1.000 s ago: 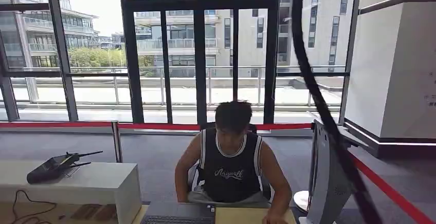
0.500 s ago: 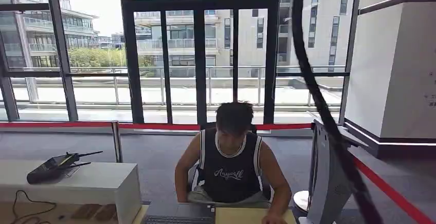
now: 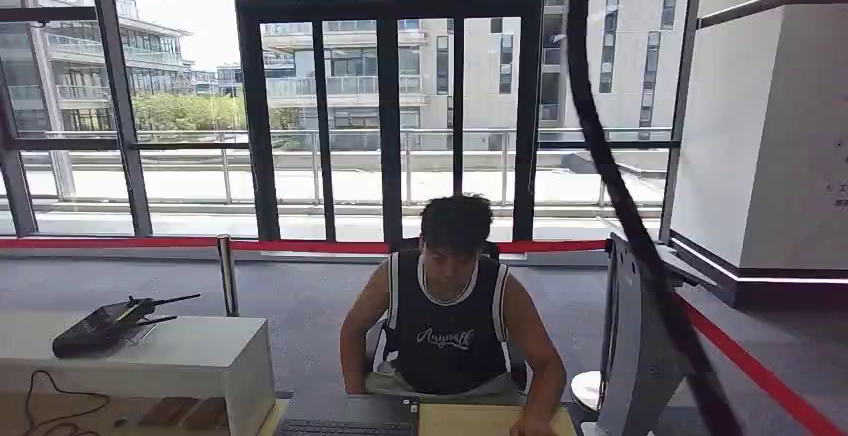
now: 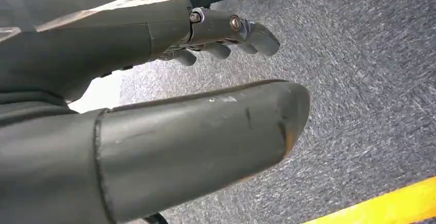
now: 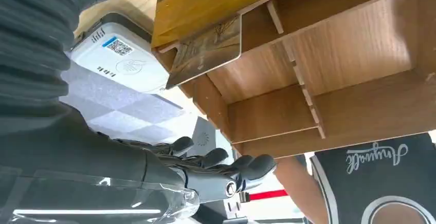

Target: Pass the card to the sensor for recognition and then transmit it.

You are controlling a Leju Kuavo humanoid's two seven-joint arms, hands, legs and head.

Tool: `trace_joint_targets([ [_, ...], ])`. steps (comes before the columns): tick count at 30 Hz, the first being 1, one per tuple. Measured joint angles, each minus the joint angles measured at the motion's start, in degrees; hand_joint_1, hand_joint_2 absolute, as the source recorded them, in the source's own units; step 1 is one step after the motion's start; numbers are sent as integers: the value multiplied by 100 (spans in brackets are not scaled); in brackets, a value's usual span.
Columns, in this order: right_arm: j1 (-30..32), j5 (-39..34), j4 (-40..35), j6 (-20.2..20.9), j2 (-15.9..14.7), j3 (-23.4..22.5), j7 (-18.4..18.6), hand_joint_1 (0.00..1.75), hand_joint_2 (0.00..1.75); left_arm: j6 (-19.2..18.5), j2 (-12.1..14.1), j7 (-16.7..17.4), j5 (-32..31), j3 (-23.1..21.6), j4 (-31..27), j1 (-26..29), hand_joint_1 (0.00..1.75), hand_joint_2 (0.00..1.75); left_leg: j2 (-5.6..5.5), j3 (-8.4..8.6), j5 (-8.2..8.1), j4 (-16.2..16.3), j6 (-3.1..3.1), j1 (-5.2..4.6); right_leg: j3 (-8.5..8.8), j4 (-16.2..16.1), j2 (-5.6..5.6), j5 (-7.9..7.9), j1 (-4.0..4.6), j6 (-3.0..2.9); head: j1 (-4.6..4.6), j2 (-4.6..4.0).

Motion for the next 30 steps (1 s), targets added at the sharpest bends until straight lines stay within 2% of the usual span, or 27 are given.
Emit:
trace_joint_targets([
  [30, -125, -57, 586, -280, 83, -138, -208, 0, 175, 0, -7, -85, -22, -26, -2, -3, 0, 0, 0, -1, 0, 0, 0, 0, 0, 0, 0, 0, 0, 0, 0, 0],
])
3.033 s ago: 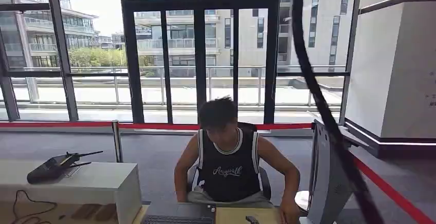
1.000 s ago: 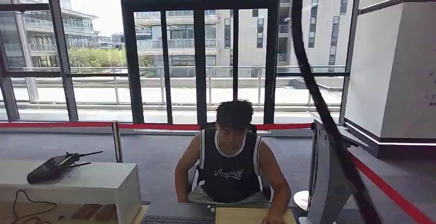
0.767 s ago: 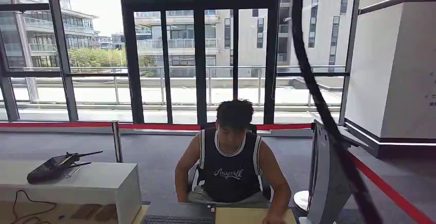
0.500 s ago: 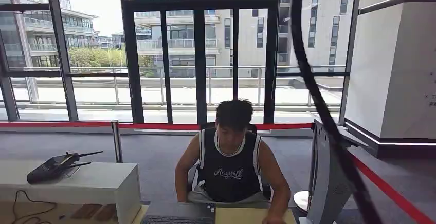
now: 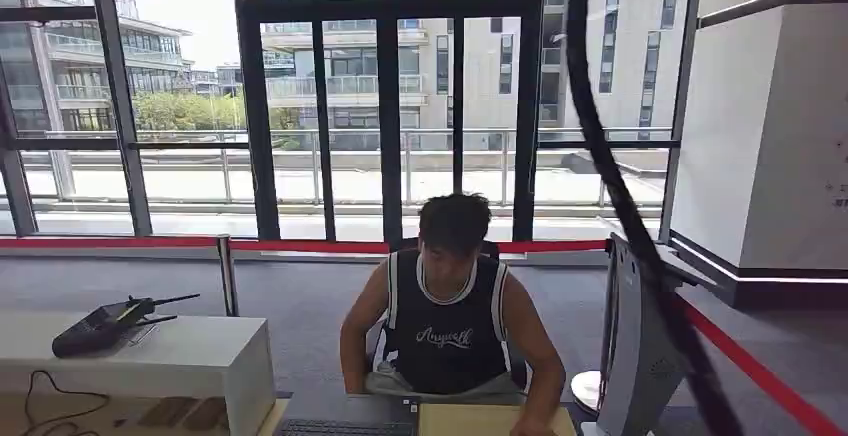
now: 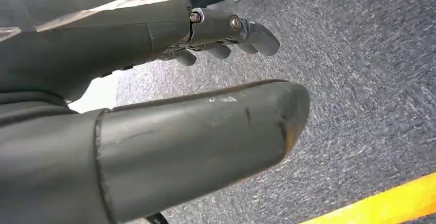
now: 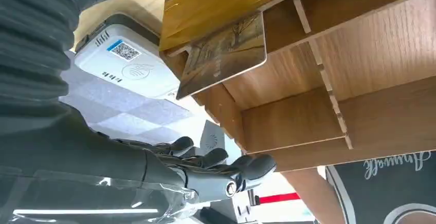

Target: Pass the card to the sensor for recognition and then transmit it.

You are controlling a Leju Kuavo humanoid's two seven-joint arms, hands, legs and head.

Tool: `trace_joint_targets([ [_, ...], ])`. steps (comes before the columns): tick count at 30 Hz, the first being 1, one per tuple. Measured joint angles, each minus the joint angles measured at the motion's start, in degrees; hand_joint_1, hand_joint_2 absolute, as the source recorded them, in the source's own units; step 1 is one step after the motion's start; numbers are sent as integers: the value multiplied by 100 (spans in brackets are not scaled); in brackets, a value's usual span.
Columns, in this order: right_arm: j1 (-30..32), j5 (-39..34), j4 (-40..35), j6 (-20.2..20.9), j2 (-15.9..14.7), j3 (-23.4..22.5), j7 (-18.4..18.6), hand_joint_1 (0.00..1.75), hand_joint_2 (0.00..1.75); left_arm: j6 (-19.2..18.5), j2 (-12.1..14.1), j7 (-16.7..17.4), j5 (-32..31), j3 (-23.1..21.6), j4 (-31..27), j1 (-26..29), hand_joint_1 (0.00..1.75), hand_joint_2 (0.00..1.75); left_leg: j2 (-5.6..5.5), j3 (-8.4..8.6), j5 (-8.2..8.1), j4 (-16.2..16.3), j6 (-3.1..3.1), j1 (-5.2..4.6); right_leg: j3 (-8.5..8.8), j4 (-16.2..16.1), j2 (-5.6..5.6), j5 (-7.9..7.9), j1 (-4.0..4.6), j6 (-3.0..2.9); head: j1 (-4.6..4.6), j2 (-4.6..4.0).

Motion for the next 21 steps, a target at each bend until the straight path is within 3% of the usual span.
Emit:
trace_joint_targets([
  [9, -73, -9, 153, -35, 37, -2, -17, 2, 175, 0, -2, -44, -2, -7, -2, 0, 0, 0, 0, 0, 0, 0, 0, 0, 0, 0, 0, 0, 0, 0, 0, 0],
  [10, -74, -17, 175, -37, 37, -4, -17, 28, 175, 0, -2, -44, -2, -7, -2, 0, 0, 0, 0, 0, 0, 0, 0, 0, 0, 0, 0, 0, 0, 0, 0, 0],
  [11, -73, -26, 186, -37, 37, -7, -17, 152, 175, 0, -2, -44, -2, -7, -2, 0, 0, 0, 0, 0, 0, 0, 0, 0, 0, 0, 0, 0, 0, 0, 0, 0],
  [12, -73, -39, 205, -39, 39, -11, -17, 171, 175, 0, -2, -44, -2, -7, -2, 0, 0, 0, 0, 0, 0, 0, 0, 0, 0, 0, 0, 0, 0, 0, 0, 0],
  [21, -86, -105, 339, 11, 107, -85, -105, 175, 175, 6, -2, -28, 24, -7, -2, -1, 0, 0, 0, 0, 0, 0, 0, 0, 0, 0, 0, 0, 0, 0, 0, 0],
])
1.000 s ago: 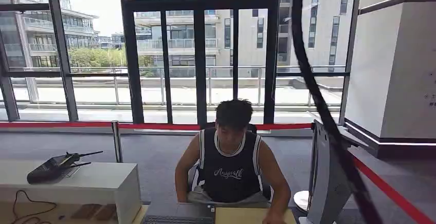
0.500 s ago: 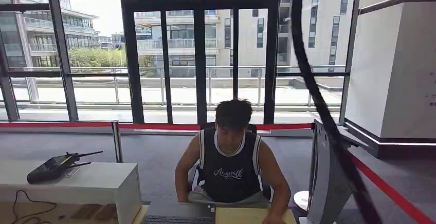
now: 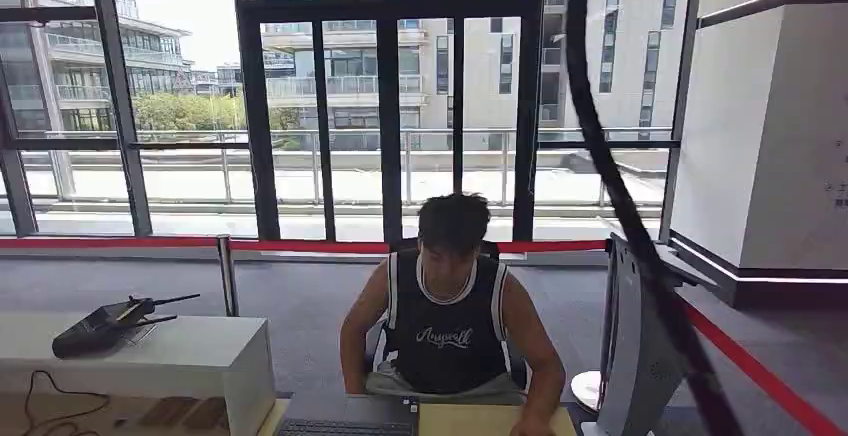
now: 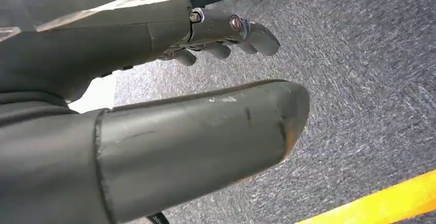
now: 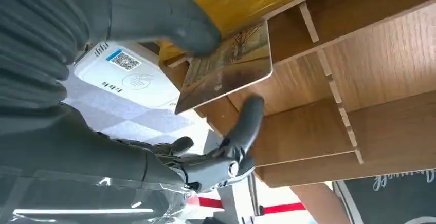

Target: Pass the card to the sensor for recognition and then transmit it.

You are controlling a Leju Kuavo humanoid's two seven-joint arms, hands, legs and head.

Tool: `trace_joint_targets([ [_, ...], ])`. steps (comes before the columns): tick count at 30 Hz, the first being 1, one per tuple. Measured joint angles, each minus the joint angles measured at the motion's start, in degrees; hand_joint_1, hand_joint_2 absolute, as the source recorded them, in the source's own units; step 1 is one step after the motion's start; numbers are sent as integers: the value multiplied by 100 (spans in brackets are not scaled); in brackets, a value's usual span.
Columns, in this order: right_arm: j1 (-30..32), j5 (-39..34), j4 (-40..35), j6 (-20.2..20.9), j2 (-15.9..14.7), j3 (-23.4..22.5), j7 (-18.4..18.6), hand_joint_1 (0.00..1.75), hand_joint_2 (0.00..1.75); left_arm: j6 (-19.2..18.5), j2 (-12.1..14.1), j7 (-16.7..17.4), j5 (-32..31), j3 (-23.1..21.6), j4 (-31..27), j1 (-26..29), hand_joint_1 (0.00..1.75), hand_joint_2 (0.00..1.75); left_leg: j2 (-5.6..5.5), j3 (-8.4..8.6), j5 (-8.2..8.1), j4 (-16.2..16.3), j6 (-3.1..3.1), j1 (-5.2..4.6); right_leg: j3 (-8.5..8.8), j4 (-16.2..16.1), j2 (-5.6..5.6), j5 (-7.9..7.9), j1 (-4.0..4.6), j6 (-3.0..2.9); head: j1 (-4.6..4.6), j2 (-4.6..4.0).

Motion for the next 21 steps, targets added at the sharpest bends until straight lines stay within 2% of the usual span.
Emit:
trace_joint_targets([
  [9, -51, -28, 87, -2, 72, -13, -9, 175, 175, 42, -31, 4, 0, 0, 0, -1, 0, 0, 0, 0, 0, 0, 0, 0, 0, 0, 0, 0, 0, 0, 0, 0],
  [11, -53, -28, 109, -6, 88, -15, -9, 169, 175, 42, -33, 4, -2, 0, 0, 0, 0, 0, 0, 0, 0, 0, 0, 0, 0, 0, 0, 0, 0, 0, 2, 0],
  [17, -59, -22, 144, -68, 118, -18, -9, 175, 175, 42, -37, 13, -7, -2, 0, -2, 0, 0, 0, 0, 0, 0, 0, 0, 0, 0, 0, 0, 0, 0, 2, 0],
  [21, -71, 7, 140, -336, 153, -24, 0, 175, 175, 42, -42, 15, -15, -2, 0, -2, 0, 0, 0, 1, 0, 0, 0, 0, 0, 1, 0, 0, 0, 0, 0, 0],
])
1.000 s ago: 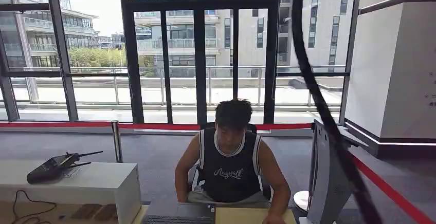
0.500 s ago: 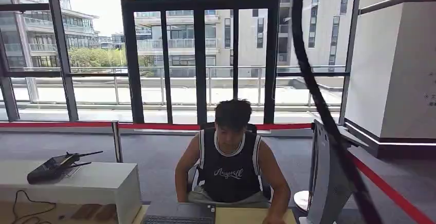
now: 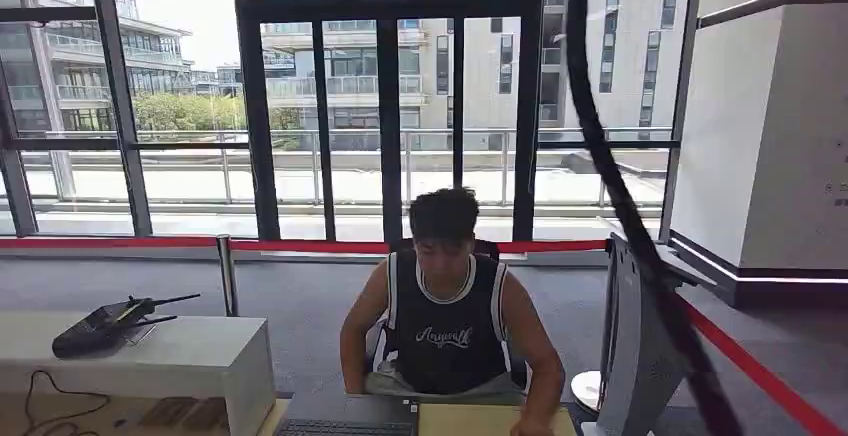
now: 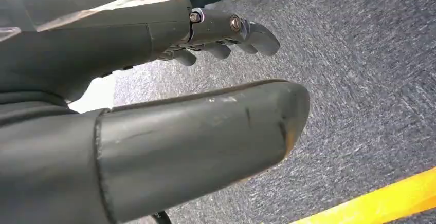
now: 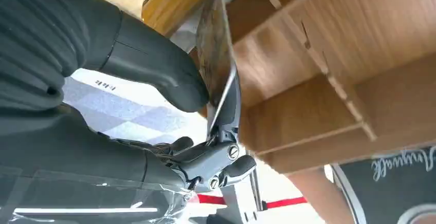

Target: Pass the card to the sensor for recognition and then transmit it.

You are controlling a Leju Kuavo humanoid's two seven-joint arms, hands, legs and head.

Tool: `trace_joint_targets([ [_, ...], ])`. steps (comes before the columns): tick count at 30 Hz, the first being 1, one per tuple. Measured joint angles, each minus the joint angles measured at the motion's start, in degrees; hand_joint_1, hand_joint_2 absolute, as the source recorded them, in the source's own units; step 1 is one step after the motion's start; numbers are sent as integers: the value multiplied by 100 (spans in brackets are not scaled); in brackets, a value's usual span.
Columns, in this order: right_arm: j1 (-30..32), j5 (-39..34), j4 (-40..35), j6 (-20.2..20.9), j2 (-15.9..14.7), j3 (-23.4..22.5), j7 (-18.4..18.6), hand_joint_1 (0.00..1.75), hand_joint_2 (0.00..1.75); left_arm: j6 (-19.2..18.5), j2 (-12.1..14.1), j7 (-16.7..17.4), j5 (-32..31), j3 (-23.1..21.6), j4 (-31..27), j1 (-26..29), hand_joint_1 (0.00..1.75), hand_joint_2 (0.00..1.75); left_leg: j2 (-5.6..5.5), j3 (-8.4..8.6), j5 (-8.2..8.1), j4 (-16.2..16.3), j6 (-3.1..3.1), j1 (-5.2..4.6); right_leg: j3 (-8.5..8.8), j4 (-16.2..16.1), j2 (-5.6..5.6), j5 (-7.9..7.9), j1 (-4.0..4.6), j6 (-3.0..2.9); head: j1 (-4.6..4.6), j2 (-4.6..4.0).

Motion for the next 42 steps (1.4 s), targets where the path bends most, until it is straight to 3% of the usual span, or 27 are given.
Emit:
trace_joint_targets([
  [4, -21, -59, -98, -465, 13, -68, -52, 175, 175, 4, -9, -22, -2, 0, 0, 1, 0, 0, 0, 0, 0, 0, 0, 0, 0, 1, 0, 0, 0, 0, 0, 0],
  [9, -111, -88, -596, -764, -31, -229, 22, 175, 175, 20, -11, -57, -9, 0, 0, 2, 0, 0, 1, 1, 0, 1, 0, 0, 0, 1, 0, 0, -1, 0, 0, 0],
  [17, -530, 33, -1615, -444, -205, -426, 269, 175, 175, 46, -13, -72, -2, -2, 0, 4, 0, 0, 2, 3, 1, 1, 0, 0, 1, 1, 1, 2, 0, -2, 0, 0],
  [21, -848, -123, -1694, -149, -232, -415, 271, 175, 175, 46, -22, -107, -63, -7, 0, 1, 0, 0, 1, 0, 2, 0, -2, 0, 1, 2, 1, 2, 0, -2, 0, 0],
  [30, -1995, -446, -698, 168, -42, -271, -83, 175, 175, -39, -28, -118, -229, -149, 0, -46, 0, 0, 0, -6, 7, 0, -4, 0, -3, 7, 0, 6, 0, -7, 0, 0],
  [42, -3447, -389, 1281, 356, 540, 15, 7, 175, 175, -118, -28, -87, -306, -343, 2, -164, 0, 0, -1, -11, 10, 0, -6, 3, -8, 8, -3, 6, 4, -7, -2, 0],
])
